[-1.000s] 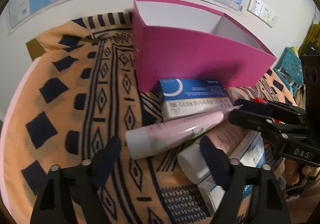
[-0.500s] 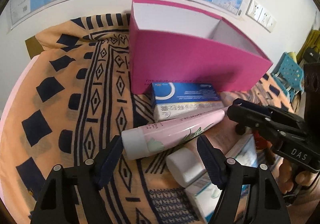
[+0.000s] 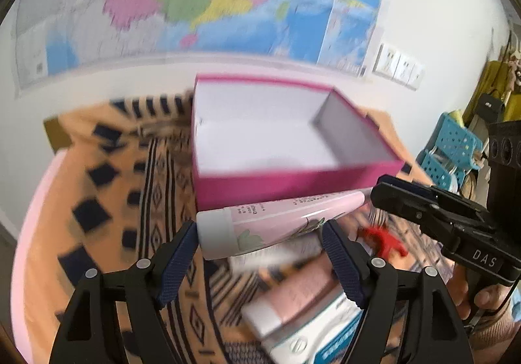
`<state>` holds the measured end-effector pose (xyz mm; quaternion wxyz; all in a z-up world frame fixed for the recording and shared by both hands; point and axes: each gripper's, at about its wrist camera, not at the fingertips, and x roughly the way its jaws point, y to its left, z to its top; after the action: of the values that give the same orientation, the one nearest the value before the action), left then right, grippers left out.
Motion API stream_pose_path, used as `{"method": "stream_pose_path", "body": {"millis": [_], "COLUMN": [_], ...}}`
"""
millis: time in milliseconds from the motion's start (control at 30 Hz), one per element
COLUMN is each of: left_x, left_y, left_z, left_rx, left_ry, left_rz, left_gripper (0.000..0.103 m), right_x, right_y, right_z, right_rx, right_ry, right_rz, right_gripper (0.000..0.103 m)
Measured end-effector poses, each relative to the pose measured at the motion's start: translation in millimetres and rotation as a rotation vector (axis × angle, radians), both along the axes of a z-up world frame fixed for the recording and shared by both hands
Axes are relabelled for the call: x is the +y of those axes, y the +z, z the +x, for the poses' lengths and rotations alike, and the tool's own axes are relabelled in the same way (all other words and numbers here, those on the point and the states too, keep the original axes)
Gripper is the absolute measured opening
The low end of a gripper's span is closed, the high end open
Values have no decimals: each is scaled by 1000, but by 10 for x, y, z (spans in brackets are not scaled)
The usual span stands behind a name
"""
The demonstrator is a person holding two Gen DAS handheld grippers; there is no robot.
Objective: Organize rigid objects
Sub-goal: 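Lift the pink tube with the left gripper toward the magenta box, then lower the pink tube into the magenta box and open the left gripper, then move the right gripper to the blue-and-white medicine box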
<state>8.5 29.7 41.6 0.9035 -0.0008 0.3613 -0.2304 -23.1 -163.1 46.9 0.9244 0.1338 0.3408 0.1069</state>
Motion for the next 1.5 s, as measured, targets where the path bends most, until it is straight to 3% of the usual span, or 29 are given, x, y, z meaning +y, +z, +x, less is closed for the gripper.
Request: {"method": "stream_pose_path", "body": {"millis": [133,300,800,1133,1400,1500], "left_x": [-108,-238,-397,-372,-197,-113], "left_y": [213,199,-169,-157,-34,21], "left_z": [205,568,1114,1147,831,664], "left_rx": [-56,-24,108,96,6,-35], "left_ry": [8,14,39,70,57,56], "left_rz": [-10,-2,45,39,-8,-12], "left_gripper": [80,80,80,80,84,86], "right_x": [-92,-241,-586,-536,-517,-509], "right_y": [250,330,-153,-312,-224,-136], "right_z": [100,349,853,1017,884,736], "right_rx": [-59,-67,99,164,132,98], "right_ry": [-11,-22,-49,-33,-32,-27], "right_rz": [-15,-13,80,79,59,50], "right_gripper": [33,33,33,34,35,41]}}
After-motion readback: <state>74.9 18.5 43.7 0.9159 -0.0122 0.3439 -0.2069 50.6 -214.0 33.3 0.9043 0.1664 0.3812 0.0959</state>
